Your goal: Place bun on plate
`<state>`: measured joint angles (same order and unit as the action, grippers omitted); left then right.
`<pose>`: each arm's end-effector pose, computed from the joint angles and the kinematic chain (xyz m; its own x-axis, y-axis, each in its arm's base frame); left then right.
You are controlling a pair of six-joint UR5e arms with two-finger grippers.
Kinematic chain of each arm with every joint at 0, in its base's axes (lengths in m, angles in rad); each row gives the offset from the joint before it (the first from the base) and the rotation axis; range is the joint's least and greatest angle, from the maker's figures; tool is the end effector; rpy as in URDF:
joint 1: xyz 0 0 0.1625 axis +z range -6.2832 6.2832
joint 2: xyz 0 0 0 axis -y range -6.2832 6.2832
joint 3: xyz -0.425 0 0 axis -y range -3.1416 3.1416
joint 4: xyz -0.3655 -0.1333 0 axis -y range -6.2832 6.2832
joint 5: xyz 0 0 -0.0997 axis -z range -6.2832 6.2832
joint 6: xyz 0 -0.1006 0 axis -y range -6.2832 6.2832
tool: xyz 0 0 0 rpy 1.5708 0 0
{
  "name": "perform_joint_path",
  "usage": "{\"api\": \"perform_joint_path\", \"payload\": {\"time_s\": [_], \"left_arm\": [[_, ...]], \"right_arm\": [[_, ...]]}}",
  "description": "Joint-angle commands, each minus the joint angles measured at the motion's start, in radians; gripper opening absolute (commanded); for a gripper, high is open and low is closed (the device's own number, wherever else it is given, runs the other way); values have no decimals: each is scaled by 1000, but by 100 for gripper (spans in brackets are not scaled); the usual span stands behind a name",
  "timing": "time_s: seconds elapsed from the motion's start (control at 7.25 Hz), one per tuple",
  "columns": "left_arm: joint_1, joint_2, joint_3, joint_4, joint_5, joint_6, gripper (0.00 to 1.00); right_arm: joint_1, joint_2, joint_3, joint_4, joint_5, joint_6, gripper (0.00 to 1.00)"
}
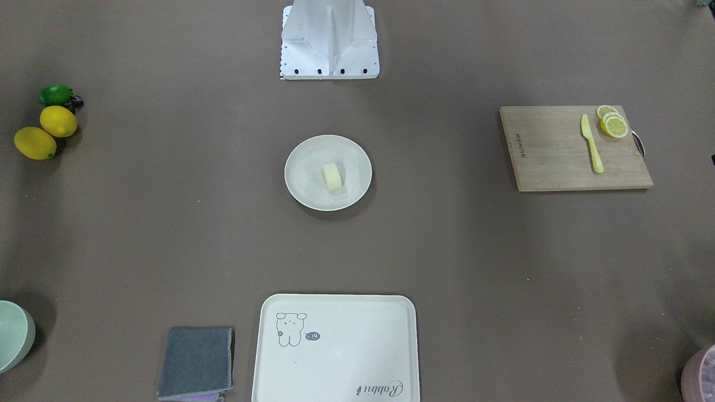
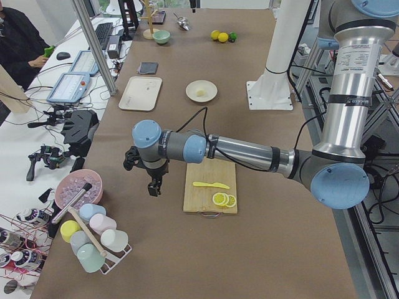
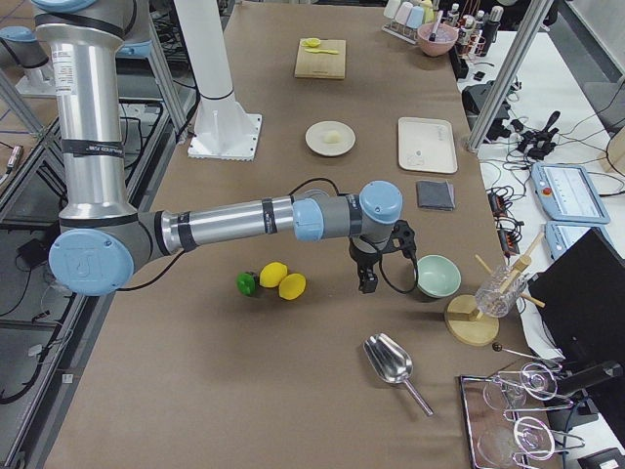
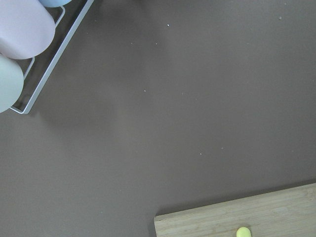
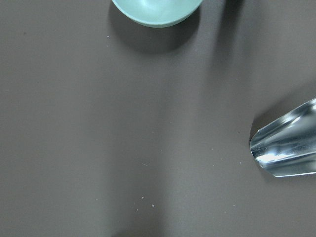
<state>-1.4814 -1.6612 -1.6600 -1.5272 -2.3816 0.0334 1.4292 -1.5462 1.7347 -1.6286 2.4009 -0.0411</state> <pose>-0.0150 -0.5095 0.5756 0.6741 0.1923 -0.7132 -0.1110 0.9809 0.1595 -0.0089 -0.4807 0.5732 0.6482 -0.2306 0.7257 0.1667 0.9729 0.1603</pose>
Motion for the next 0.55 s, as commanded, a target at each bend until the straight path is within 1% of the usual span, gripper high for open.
{"api": "perform_joint_path", "payload": {"time_s": [0.0, 0.41], "left_arm": [[3, 1, -7, 1, 68, 8, 98], [13, -3, -32, -1, 38, -7, 98]], "right_arm": [[-12, -5, -1, 1, -3, 1, 100], [-27, 6, -12, 4, 4, 3, 100]]}}
